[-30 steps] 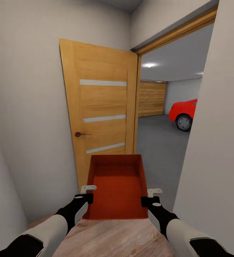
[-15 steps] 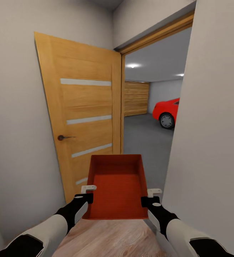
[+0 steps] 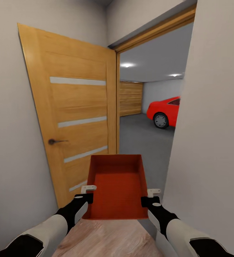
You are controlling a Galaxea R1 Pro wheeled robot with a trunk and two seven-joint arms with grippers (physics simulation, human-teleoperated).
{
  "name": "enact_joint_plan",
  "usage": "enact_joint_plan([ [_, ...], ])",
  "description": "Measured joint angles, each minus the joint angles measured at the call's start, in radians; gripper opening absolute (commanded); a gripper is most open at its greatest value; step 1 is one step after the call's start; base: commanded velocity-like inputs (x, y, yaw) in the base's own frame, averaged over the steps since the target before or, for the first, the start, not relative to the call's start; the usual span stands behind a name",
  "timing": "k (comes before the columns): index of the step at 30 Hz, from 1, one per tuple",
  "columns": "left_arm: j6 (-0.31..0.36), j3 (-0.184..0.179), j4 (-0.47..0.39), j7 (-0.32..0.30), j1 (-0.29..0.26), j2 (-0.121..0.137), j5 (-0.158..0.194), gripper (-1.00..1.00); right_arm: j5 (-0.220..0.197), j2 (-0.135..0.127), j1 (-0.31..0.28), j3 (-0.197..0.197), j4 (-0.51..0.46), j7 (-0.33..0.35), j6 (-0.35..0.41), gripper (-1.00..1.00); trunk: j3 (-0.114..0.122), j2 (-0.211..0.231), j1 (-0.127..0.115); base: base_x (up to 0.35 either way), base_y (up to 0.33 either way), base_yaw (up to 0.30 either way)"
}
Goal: Move the two storage containers from the living room to the garage. In the garage, place one container on the floor and stack the other container on top of it (either order is fine).
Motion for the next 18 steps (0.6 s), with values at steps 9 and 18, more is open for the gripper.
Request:
enact_joint_plan([
  [9,-0.001,0.001,0.0,-0.001,0.0,0.0,-0.001,-1.0,0.0,0.0,0.0,0.0,0.0,0.0,-0.001,-1.0,0.0,0.0,0.0,0.306,0.184,-0.141],
  [18,-0.001,0.0,0.0,-0.001,0.0,0.0,-0.001,-1.0,0.0,0.0,0.0,0.0,0.0,0.0,-0.001,-1.0,0.0,0.0,0.0,0.306,0.184,-0.284],
])
